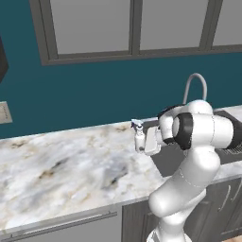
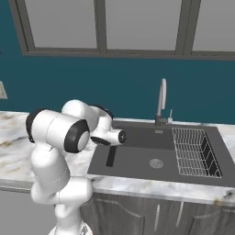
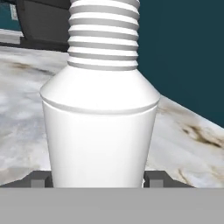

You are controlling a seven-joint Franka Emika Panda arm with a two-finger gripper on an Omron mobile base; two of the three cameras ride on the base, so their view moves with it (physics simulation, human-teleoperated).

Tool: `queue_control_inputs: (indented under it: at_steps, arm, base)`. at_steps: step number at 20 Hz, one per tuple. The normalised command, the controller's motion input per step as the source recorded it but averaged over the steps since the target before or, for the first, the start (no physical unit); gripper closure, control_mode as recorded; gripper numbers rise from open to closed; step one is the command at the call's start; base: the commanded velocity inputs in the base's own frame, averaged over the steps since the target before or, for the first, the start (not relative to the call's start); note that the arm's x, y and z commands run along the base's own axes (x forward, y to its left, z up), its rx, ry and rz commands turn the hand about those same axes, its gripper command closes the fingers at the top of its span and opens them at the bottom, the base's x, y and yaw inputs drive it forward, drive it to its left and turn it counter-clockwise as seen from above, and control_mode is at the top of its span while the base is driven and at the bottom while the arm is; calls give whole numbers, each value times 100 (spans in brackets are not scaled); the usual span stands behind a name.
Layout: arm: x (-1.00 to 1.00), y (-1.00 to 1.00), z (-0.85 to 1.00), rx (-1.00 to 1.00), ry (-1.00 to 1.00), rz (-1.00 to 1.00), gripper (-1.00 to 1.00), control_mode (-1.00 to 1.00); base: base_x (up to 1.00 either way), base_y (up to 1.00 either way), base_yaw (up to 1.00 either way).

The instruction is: Locate and retrieve the spray and soap dispenser from the cabinet. Place them next to the sink.

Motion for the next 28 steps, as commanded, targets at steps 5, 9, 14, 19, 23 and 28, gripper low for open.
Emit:
queue_control_inputs:
  at_steps: [5,9,14,19,23,28]
  arm:
    - [48,0,-39,2,-7,4,100,-100]
    - [44,0,-30,3,-9,7,100,-100]
    - [36,0,-34,2,-10,7,100,-100]
    - [25,5,-38,6,-8,7,100,-100]
    - [19,15,-38,7,-3,6,-100,-100]
    - [2,3,-11,4,1,4,-100,-100]
  base:
    - [0,0,0]
    - [0,0,0]
    - [0,0,0]
    - [0,0,0]
    - [0,0,0]
    - [0,0,0]
